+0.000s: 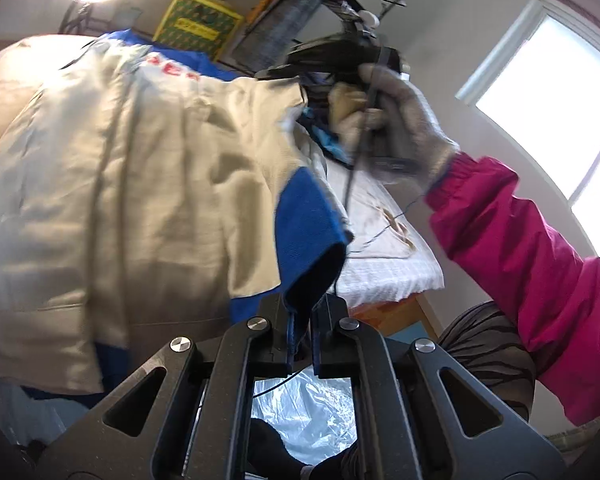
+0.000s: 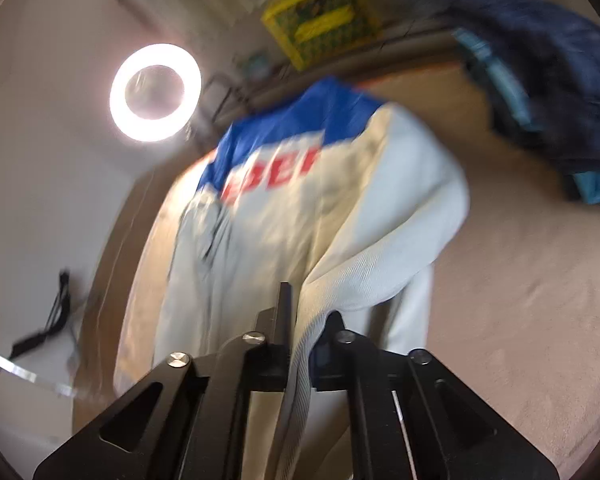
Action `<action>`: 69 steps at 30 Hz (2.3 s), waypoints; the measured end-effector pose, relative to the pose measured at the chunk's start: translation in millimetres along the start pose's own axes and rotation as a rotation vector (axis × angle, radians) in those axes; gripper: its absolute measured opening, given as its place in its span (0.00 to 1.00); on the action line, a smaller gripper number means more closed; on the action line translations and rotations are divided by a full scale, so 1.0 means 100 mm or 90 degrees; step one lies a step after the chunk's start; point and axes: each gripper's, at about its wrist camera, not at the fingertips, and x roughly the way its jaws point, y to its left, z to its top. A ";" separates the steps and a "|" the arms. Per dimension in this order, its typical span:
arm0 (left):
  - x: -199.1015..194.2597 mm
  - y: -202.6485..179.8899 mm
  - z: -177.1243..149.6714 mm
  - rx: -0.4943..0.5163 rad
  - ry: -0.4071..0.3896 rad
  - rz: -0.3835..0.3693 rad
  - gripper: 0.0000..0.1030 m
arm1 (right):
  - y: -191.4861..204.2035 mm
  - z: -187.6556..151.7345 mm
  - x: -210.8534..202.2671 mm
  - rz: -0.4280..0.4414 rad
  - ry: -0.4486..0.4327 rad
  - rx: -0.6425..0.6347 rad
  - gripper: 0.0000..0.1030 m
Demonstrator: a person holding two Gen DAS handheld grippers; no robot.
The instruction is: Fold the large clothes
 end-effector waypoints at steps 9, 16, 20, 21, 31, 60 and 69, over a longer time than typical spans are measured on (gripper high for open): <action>-0.04 0.27 -0.08 -0.041 0.004 0.014 0.03 | -0.83 -0.04 -0.45 0.030 -0.088 0.141 0.34; -0.02 0.28 -0.10 -0.041 0.012 0.027 0.03 | -1.35 -0.15 -0.28 -0.067 -0.063 0.216 0.29; 0.01 0.22 -0.12 -0.022 0.021 0.036 0.03 | -1.21 -0.08 0.01 -0.071 -0.040 0.176 0.25; 0.02 0.22 -0.11 -0.020 0.023 0.037 0.03 | -1.14 -0.02 0.05 -0.054 -0.046 0.170 0.25; 0.02 0.15 -0.14 0.008 0.038 0.053 0.03 | -0.77 0.37 0.27 -0.151 -0.088 0.081 0.31; -0.14 0.25 -0.19 -0.020 0.026 0.026 0.01 | 0.25 0.72 0.49 -0.158 0.006 -0.110 0.14; -0.10 0.23 -0.17 -0.013 0.033 0.035 0.01 | -0.50 0.70 0.27 -0.193 -0.046 -0.035 0.40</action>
